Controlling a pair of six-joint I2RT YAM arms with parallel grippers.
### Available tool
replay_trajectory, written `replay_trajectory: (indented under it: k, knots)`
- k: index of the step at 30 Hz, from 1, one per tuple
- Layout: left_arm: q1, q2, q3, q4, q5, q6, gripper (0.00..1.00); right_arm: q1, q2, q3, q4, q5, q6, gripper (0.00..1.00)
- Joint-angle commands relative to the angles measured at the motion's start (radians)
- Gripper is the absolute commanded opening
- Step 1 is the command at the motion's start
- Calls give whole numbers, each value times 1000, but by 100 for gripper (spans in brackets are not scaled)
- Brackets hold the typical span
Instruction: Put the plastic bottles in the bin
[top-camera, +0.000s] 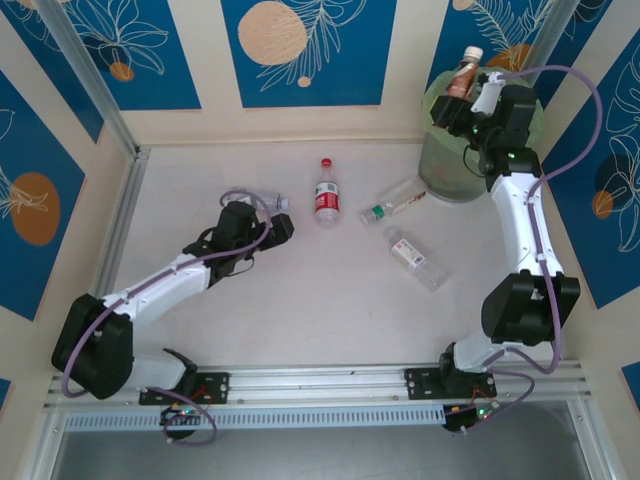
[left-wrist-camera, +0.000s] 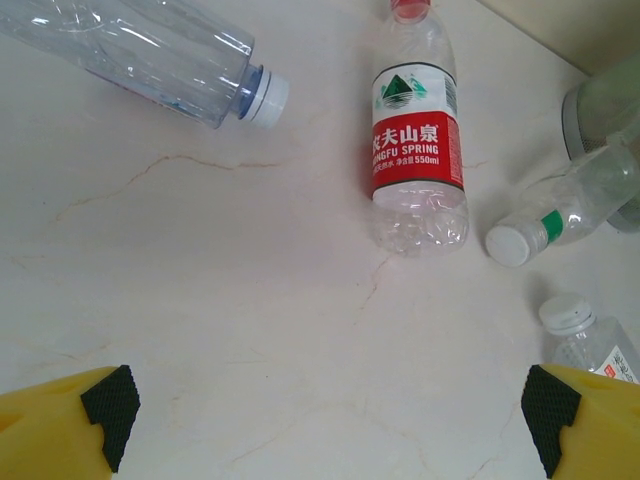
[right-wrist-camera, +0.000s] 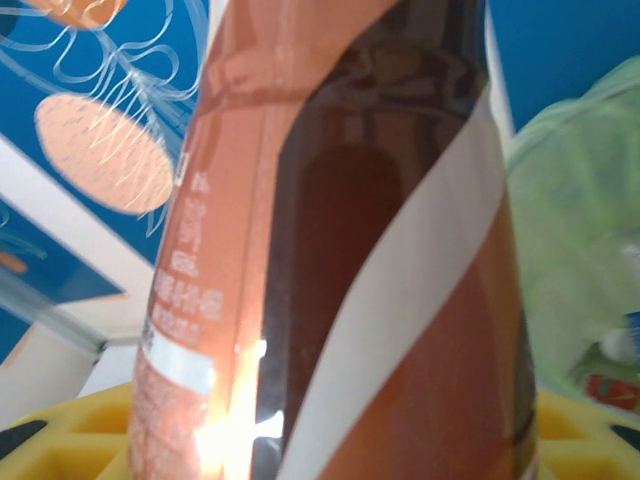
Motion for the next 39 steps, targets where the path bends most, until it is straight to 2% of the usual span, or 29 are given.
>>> replay_trajectory:
  k: [1,7,16,25,31,39]
  knots:
    - [6,18,30,17,27,-11,100,-50,26,67,-1,49,-12,48]
    - [6,39,29,29,44,-25,100,-107,78,87,78,53,44,49]
    - [6,67,38,28,46,-31,100,-130,133,73,183,266,-44,48]
    - [6,129,54,67,95,-69,100,-134,226,160,151,400,-234,49]
    - [5,134,52,68,94,-70,100,-116,273,201,115,442,-336,50]
    - [6,116,48,51,78,-60,100,-62,325,233,147,633,-495,62]
